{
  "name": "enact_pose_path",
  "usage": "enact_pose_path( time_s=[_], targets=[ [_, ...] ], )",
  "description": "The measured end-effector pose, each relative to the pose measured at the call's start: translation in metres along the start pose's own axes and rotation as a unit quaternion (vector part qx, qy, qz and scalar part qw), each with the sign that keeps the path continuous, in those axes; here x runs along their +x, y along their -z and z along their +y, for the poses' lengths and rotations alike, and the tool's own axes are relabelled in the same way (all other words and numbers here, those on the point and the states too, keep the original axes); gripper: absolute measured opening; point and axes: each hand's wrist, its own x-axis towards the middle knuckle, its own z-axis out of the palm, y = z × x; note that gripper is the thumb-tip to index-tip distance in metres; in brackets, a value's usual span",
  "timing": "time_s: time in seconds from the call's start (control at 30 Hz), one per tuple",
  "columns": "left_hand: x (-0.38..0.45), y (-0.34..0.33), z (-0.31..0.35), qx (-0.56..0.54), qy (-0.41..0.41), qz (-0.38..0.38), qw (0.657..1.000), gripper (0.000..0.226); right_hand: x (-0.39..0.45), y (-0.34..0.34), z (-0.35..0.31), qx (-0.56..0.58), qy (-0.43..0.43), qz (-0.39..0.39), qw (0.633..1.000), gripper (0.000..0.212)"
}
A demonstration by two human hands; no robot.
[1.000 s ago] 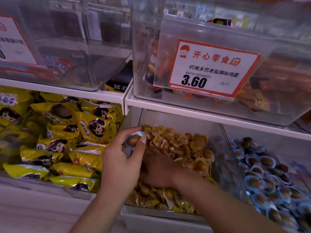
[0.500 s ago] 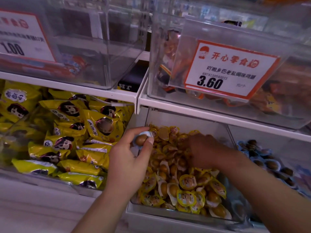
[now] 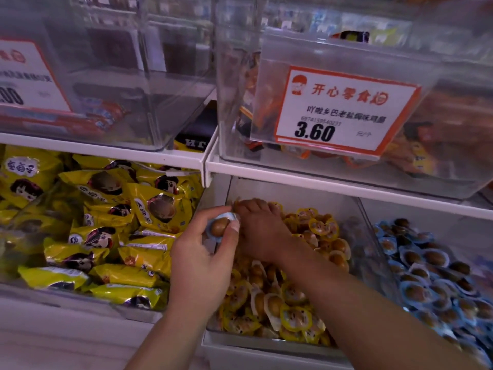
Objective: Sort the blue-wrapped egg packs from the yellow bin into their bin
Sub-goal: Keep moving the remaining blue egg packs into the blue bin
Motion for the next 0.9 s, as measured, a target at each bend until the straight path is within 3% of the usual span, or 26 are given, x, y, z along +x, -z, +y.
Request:
enact_pose_path(
  time_s=[0.1, 0.3, 0.43, 0.63, 0.77, 0.9],
  targets=[
    [0.001, 0.001, -0.001, 0.0, -0.004, -0.002, 1.0, 0.018, 0.015, -0.01, 0.017, -0.029, -0.026, -0.057, 0.998, 0.085],
    [0.005, 0.001, 0.0, 0.016, -0.008, -0.001, 1.0, 0.02, -0.046, 0.0, 0.016, 0.05, 0.018, -0.124, 0.991, 0.061],
    [0.004, 0.003, 0.001, 0.022, -0.008, -0.009, 1.0, 0.021, -0.086, 0.014, 0.022, 0.053, 0.021, -0.154, 0.986, 0.066],
    [0.003, 0.004, 0.002, 0.025, -0.007, -0.013, 1.0, 0.018, -0.073, 0.014, 0.02, 0.054, 0.039, -0.196, 0.978, 0.064],
    [0.003, 0.003, 0.0, 0.029, -0.002, -0.012, 1.0, 0.018, -0.039, -0.003, 0.019, 0.079, 0.053, -0.159, 0.983, 0.055],
    [0.003, 0.004, 0.0, 0.016, -0.009, -0.02, 1.0, 0.019, -0.01, -0.005, 0.032, -0.047, 0.05, -0.059, 0.996, 0.059]
  ],
)
